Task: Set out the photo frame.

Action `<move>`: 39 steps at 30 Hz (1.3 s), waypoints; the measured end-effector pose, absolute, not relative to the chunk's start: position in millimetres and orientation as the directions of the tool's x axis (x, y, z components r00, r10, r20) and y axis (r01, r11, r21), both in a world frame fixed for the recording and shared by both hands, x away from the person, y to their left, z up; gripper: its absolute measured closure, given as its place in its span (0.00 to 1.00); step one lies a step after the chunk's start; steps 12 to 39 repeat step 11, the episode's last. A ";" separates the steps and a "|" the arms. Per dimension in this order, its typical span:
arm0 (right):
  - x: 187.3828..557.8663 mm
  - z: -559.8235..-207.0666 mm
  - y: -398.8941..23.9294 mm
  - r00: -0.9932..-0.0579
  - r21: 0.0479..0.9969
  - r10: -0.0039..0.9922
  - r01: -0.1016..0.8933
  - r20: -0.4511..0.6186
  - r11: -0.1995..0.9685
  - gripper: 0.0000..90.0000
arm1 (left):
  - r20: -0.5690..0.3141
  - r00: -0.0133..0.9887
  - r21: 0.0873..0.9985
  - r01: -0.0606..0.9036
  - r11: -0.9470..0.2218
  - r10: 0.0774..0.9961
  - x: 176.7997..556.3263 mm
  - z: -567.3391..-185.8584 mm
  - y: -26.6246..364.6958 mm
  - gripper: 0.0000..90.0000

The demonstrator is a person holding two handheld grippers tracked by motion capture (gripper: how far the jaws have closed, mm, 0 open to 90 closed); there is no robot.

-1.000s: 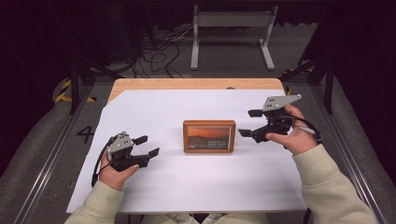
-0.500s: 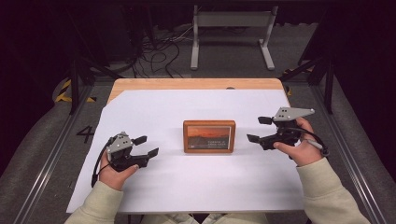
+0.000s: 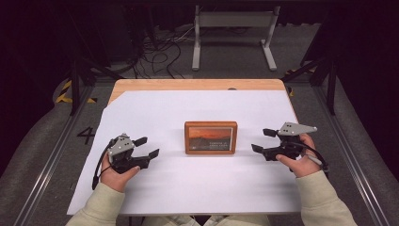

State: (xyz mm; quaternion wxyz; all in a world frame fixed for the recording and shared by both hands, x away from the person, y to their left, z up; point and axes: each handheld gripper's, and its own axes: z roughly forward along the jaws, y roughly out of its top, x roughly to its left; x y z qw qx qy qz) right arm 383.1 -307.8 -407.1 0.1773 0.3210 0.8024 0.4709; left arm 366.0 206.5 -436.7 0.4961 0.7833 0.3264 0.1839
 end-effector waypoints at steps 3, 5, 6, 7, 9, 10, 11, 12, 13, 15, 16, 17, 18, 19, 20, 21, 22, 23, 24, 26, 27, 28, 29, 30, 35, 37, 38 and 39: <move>380.9 -417.8 -310.0 -0.723 0.865 0.690 0.367 0.033 0.343 0.26 | -0.039 0.713 0.897 0.334 -0.290 0.700 365.8 -437.2 206.7 0.36; 379.8 -424.0 -309.5 -0.727 0.862 0.686 0.369 0.035 0.348 0.26 | -0.036 0.715 0.896 0.333 -0.295 0.699 366.1 -437.8 206.3 0.36; 379.6 -427.0 -308.9 -0.728 0.859 0.685 0.371 0.033 0.352 0.26 | -0.036 0.716 0.895 0.334 -0.296 0.698 366.0 -437.9 206.1 0.35; 379.7 -428.5 -308.3 -0.727 0.857 0.686 0.371 0.028 0.358 0.26 | -0.041 0.716 0.895 0.336 -0.293 0.697 366.0 -438.3 205.6 0.35; 380.2 -429.7 -307.5 -0.727 0.858 0.686 0.367 0.024 0.360 0.26 | -0.041 0.717 0.895 0.336 -0.294 0.696 366.3 -438.7 205.4 0.35; 380.4 -429.7 -307.2 -0.727 0.859 0.686 0.365 0.022 0.359 0.26 | -0.038 0.718 0.895 0.334 -0.297 0.695 366.6 -438.8 205.5 0.35; 380.4 -429.5 -307.1 -0.727 0.860 0.687 0.361 0.017 0.360 0.26 | -0.038 0.718 0.894 0.335 -0.298 0.695 366.7 -438.8 205.6 0.35; 380.4 -429.5 -307.1 -0.727 0.860 0.687 0.361 0.017 0.360 0.26 | -0.038 0.718 0.894 0.335 -0.298 0.695 366.7 -438.8 205.6 0.35; 380.4 -429.5 -307.1 -0.727 0.860 0.687 0.361 0.017 0.360 0.26 | -0.038 0.718 0.894 0.335 -0.298 0.695 366.7 -438.8 205.6 0.35; 380.4 -429.5 -307.1 -0.727 0.860 0.687 0.361 0.017 0.360 0.26 | -0.038 0.718 0.894 0.335 -0.298 0.695 366.7 -438.8 205.6 0.35; 380.4 -429.5 -307.1 -0.727 0.860 0.687 0.361 0.017 0.360 0.26 | -0.038 0.718 0.894 0.335 -0.298 0.695 366.7 -438.8 205.6 0.35; 380.4 -429.5 -307.1 -0.727 0.860 0.687 0.361 0.017 0.360 0.26 | -0.038 0.718 0.894 0.335 -0.298 0.695 366.7 -438.8 205.6 0.35; 380.4 -429.5 -307.1 -0.727 0.860 0.687 0.361 0.017 0.360 0.26 | -0.038 0.718 0.894 0.335 -0.298 0.695 366.7 -438.8 205.6 0.35; 380.4 -429.5 -307.1 -0.727 0.860 0.687 0.361 0.017 0.360 0.26 | -0.038 0.718 0.894 0.335 -0.298 0.695 366.7 -438.8 205.6 0.35; 380.4 -429.5 -307.1 -0.727 0.860 0.687 0.361 0.017 0.360 0.26 | -0.038 0.718 0.894 0.335 -0.298 0.695 366.7 -438.8 205.6 0.35; 380.4 -429.5 -307.1 -0.727 0.860 0.687 0.361 0.017 0.360 0.26 | -0.038 0.718 0.894 0.335 -0.298 0.695 366.7 -438.8 205.6 0.35; 380.4 -429.5 -307.1 -0.727 0.860 0.687 0.361 0.017 0.360 0.26 | -0.038 0.718 0.894 0.335 -0.298 0.695 366.7 -438.8 205.6 0.35; 380.4 -429.5 -307.1 -0.727 0.860 0.687 0.361 0.017 0.360 0.26 | -0.038 0.718 0.894 0.335 -0.298 0.695 366.7 -438.8 205.6 0.35; 380.4 -429.5 -307.1 -0.727 0.860 0.687 0.361 0.017 0.360 0.26 | -0.038 0.718 0.894 0.335 -0.298 0.695 366.7 -438.8 205.6 0.35; 380.4 -429.5 -307.1 -0.727 0.860 0.687 0.361 0.017 0.360 0.26 | -0.038 0.718 0.894 0.335 -0.298 0.695 366.7 -438.8 205.6 0.35; 380.4 -429.5 -307.1 -0.727 0.860 0.687 0.361 0.017 0.360 0.26 | -0.038 0.718 0.894 0.335 -0.298 0.695 366.7 -438.8 205.6 0.35; 380.4 -429.5 -307.1 -0.727 0.860 0.687 0.361 0.017 0.360 0.26 | -0.038 0.718 0.894 0.335 -0.298 0.695 366.7 -438.8 205.6 0.35; 380.4 -429.5 -307.1 -0.727 0.860 0.687 0.361 0.017 0.360 0.26 | -0.038 0.718 0.894 0.335 -0.298 0.695 366.7 -438.8 205.6 0.35; 380.4 -429.5 -307.1 -0.727 0.860 0.687 0.361 0.017 0.360 0.26 | -0.038 0.718 0.894 0.335 -0.298 0.695 366.7 -438.8 205.6 0.35; 380.4 -429.5 -307.1 -0.727 0.860 0.687 0.361 0.017 0.360 0.26 | -0.038 0.718 0.894 0.335 -0.298 0.695 366.7 -438.8 205.6 0.35; 380.4 -429.5 -307.1 -0.727 0.860 0.687 0.361 0.017 0.360 0.26 | -0.038 0.718 0.894 0.335 -0.298 0.695 366.7 -438.8 205.6 0.35; 380.4 -429.5 -307.1 -0.727 0.860 0.687 0.361 0.017 0.360 0.26 | -0.038 0.718 0.894 0.335 -0.298 0.695 366.7 -438.8 205.6 0.35; 380.4 -429.5 -307.1 -0.727 0.860 0.687 0.361 0.017 0.360 0.26 | -0.038 0.718 0.894 0.335 -0.298 0.695 366.7 -438.8 205.6 0.35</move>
